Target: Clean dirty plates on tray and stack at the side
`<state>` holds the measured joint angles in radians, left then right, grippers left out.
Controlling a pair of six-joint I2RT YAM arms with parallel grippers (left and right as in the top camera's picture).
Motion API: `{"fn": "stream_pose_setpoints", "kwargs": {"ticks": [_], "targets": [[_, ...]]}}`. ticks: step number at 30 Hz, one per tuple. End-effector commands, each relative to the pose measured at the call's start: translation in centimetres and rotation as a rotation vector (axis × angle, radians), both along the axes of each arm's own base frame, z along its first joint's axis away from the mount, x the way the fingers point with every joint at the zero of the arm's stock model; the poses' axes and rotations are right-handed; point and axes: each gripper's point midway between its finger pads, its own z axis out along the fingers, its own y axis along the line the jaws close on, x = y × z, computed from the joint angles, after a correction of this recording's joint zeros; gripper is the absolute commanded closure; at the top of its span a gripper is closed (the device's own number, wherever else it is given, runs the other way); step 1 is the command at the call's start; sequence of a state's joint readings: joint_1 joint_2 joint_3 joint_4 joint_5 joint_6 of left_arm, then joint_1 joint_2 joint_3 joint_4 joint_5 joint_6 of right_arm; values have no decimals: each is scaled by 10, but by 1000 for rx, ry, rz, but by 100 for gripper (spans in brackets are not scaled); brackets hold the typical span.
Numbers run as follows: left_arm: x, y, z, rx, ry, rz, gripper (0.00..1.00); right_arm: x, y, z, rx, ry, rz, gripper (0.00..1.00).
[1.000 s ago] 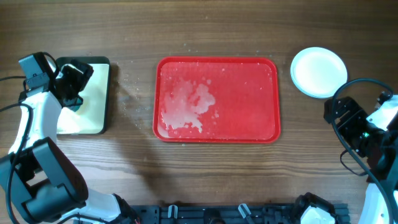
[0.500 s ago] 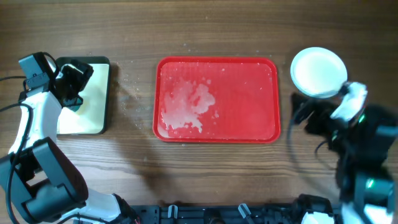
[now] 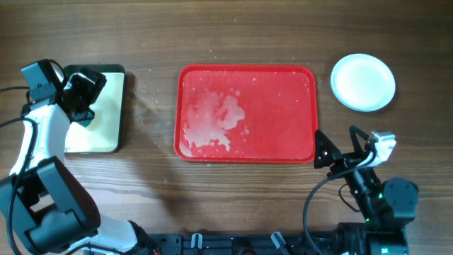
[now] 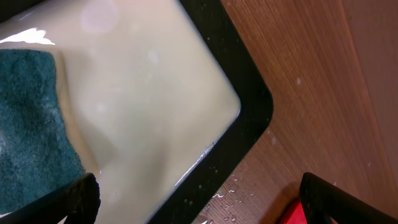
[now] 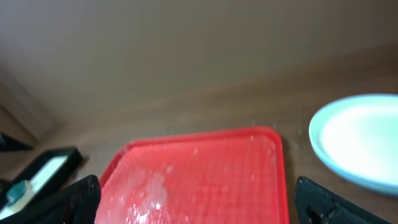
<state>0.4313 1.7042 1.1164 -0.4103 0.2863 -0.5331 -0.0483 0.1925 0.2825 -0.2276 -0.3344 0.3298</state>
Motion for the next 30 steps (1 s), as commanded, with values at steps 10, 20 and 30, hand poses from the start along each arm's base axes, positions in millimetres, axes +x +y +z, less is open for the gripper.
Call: {"fn": "stream_pose_setpoints", "kwargs": {"ticks": [10,20,30], "targets": [[1,-2,2,-1,-7,-7,0,4,-6,-29,82,-112,-69,0],[1,-2,2,-1,-7,-6,0,9,-19,-32,62,-147,-151,0],[1,-2,2,-1,-7,-7,0,10,-27,-35,-32,-153,-196,0]]}}
